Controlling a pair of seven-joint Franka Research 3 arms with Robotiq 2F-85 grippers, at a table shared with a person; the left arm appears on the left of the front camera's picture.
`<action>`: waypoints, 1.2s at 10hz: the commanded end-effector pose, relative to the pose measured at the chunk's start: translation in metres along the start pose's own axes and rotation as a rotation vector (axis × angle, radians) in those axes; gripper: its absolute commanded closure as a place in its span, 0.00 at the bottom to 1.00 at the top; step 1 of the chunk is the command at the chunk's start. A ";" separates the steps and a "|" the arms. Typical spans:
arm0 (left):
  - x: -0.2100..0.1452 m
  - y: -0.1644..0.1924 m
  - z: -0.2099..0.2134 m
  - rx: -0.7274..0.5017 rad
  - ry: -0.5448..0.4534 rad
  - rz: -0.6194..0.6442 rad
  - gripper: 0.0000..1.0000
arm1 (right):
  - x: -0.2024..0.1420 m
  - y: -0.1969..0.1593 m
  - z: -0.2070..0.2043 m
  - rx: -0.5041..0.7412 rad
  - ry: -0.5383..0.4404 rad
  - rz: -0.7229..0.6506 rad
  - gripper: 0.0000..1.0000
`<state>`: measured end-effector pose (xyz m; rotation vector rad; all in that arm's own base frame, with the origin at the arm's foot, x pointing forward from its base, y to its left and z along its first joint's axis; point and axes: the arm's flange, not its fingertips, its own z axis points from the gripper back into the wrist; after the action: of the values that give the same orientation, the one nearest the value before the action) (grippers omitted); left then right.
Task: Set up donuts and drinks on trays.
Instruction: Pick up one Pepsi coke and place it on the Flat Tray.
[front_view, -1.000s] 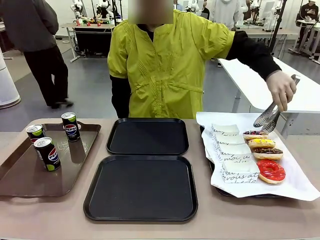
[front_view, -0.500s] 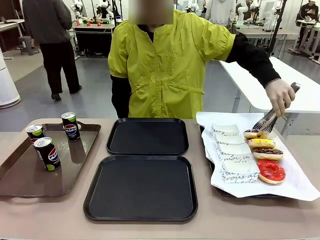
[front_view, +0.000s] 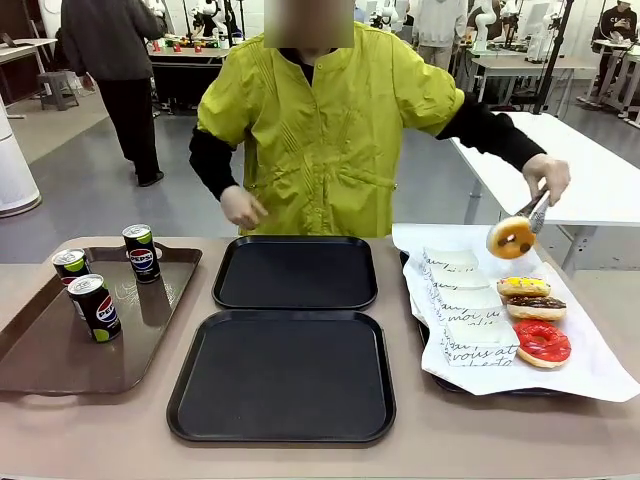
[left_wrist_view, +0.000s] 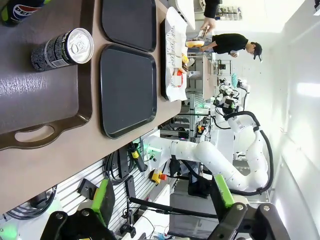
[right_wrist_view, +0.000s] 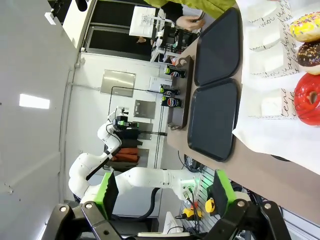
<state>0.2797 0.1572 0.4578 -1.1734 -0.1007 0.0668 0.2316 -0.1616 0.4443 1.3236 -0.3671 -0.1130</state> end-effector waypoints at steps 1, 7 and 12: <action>0.000 -0.001 0.001 -0.013 -0.010 0.016 0.00 | 0.003 0.000 -0.001 -0.002 -0.011 0.014 0.00; 0.034 -0.073 -0.054 0.419 -0.096 -0.189 0.00 | 0.003 0.000 -0.001 -0.002 -0.011 0.014 0.00; 0.074 -0.118 -0.145 0.892 0.026 -0.240 0.00 | 0.003 0.000 -0.001 -0.002 -0.011 0.014 0.00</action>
<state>0.3553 -0.0120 0.5190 -0.3460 -0.2431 -0.1322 0.2322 -0.1616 0.4452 1.3212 -0.3675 -0.1123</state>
